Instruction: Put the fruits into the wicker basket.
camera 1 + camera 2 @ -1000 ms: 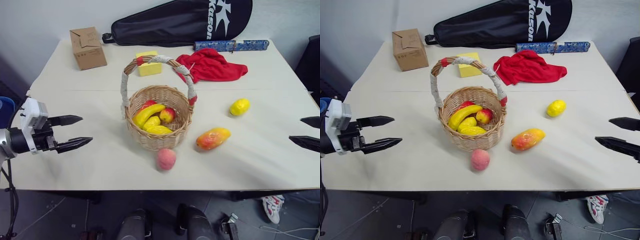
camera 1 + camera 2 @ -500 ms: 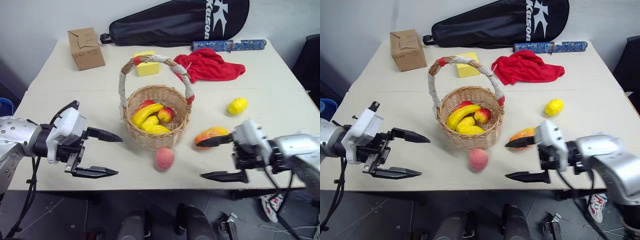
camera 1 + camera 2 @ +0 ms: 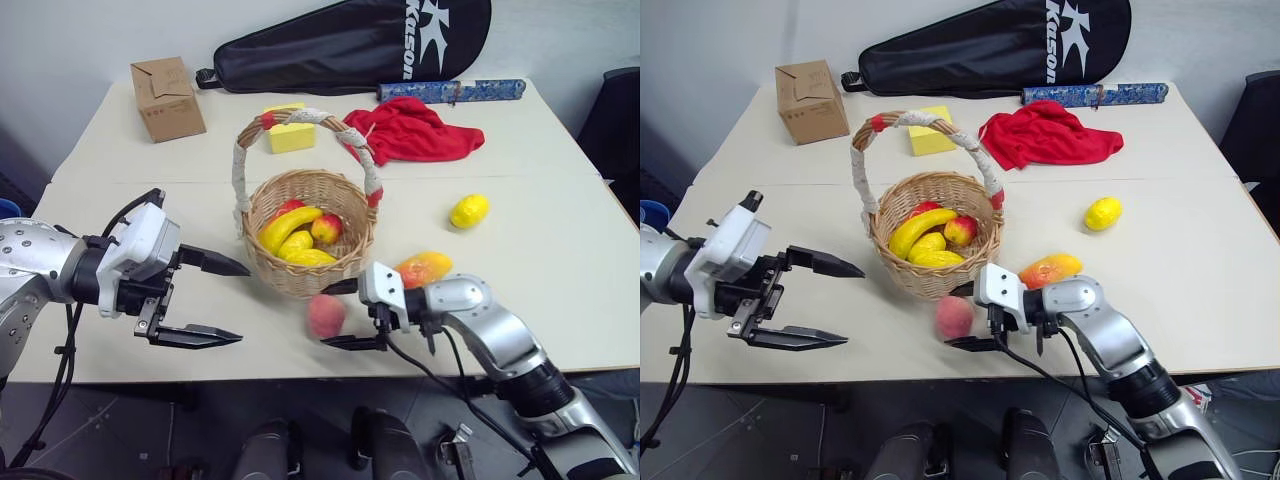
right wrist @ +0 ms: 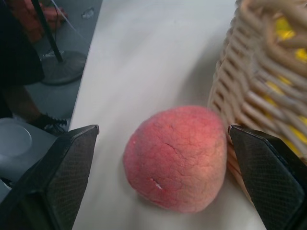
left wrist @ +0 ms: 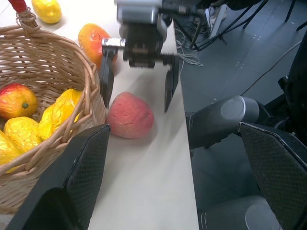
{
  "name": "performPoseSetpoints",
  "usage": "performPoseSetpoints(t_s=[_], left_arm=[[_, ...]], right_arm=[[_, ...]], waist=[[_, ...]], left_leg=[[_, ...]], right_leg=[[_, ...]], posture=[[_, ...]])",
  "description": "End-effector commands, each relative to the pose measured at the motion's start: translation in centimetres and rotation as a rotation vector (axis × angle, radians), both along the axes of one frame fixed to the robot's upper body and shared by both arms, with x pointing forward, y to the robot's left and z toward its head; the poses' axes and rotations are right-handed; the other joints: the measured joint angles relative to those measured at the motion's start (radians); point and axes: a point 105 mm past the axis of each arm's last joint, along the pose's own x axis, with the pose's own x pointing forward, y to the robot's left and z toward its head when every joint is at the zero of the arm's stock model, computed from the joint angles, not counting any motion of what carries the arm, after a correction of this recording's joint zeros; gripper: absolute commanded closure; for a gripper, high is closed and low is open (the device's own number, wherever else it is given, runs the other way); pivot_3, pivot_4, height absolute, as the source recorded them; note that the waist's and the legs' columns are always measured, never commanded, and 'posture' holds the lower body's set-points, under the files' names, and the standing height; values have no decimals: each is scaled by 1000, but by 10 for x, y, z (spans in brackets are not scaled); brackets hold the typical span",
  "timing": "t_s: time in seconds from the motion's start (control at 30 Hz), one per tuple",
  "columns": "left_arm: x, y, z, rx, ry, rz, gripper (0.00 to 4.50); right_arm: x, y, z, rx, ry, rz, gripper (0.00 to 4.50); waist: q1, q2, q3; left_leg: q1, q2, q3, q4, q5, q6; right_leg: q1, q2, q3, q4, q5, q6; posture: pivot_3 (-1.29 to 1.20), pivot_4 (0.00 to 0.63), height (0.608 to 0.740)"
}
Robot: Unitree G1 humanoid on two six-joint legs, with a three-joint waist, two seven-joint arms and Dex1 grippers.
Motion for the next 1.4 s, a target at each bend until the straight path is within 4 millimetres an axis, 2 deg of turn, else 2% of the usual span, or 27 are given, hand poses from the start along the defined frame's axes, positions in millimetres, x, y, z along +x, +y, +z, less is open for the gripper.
performPoseSetpoints(t_s=[0.03,0.07,0.17,0.23,0.33,0.43,0.5,0.53,0.67,0.77,0.9,0.97,1.03,1.17,1.3,1.4], left_arm=[[-1,0,11,10,-61,4,0],[-1,-1,12,10,-65,6,0],[0,-1,12,8,-71,11,0],[1,-1,14,2,-77,18,0],[2,-1,15,-4,-83,24,0],[4,-3,20,-44,-90,34,0],[7,-5,21,-54,-97,35,0],[7,-5,21,-55,-99,36,0],[12,-7,17,-51,-111,39,0],[14,-9,18,-60,-125,39,0],[17,-8,23,-75,-143,49,0],[18,-7,24,-76,-145,53,0],[18,-7,23,-77,-146,54,0],[19,-7,24,-84,-155,55,0],[22,-8,25,-86,-163,48,0],[24,-10,27,-90,-172,36,0]], right_arm=[[9,9,3,14,-44,-18,426],[10,11,2,18,-41,-13,629],[7,13,3,29,-37,13,1633],[0,6,13,65,-18,38,2006],[-7,1,23,105,-1,69,2026],[-21,-10,68,265,99,133,2027],[-9,-7,105,338,28,96,2028],[-4,-5,117,358,-1,74,2028],[34,8,144,366,-131,-113,2028],[49,16,142,311,-189,-170,2028],[48,16,136,289,-159,-175,715],[42,6,141,308,-147,-175,56],[38,-1,144,323,-131,-175,56],[8,-53,152,308,-97,-155,56],[11,-99,119,23,-204,-255,56],[22,-129,95,-238,-376,-265,56]], waist=[[-1,0,0],[-1,0,0],[-2,0,0],[-2,0,0],[0,0,0],[2,-1,1],[1,-1,1],[-5,-1,1],[-16,-2,1],[-21,-2,0],[-22,-2,0],[-22,-2,0],[-21,-2,1],[-6,-2,1],[2,-4,1],[-2,-6,2]], left_leg=[[0,0,0,0,0,0],[0,0,0,0,0,0],[0,0,0,0,0,0],[0,0,0,0,0,0],[0,0,0,0,0,0],[0,0,0,0,1,0],[0,0,0,1,1,0],[0,0,0,2,1,0],[2,3,1,0,0,-3],[1,5,1,-1,0,-6],[-3,4,4,0,1,-4],[-4,4,5,0,2,-3],[-4,4,6,0,2,-3],[-5,4,5,0,2,-2],[-4,3,7,0,1,0],[0,3,11,0,1,-1]], right_leg=[[0,0,0,0,0,0],[0,0,0,0,0,0],[0,0,0,0,0,0],[0,0,0,2,0,0],[0,0,0,3,0,0],[0,0,0,2,0,0],[0,0,1,2,0,0],[0,-1,1,2,0,0],[0,-1,3,3,-1,-3],[-2,1,2,6,-2,-5],[-7,4,2,6,-2,-5],[-8,4,4,6,-2,-4],[-8,4,4,6,-2,-4],[-8,4,4,5,-1,-3],[-8,4,5,2,-1,-2],[-8,4,7,2,-1,-2]], posture=[[0,150,740],[0,150,740],[0,150,740],[0,150,740],[0,150,740],[0,150,740],[0,150,740],[0,150,740],[0,150,740],[0,150,740],[0,150,740],[0,150,740],[0,150,740],[0,150,740],[0,150,740],[0,150,740]])
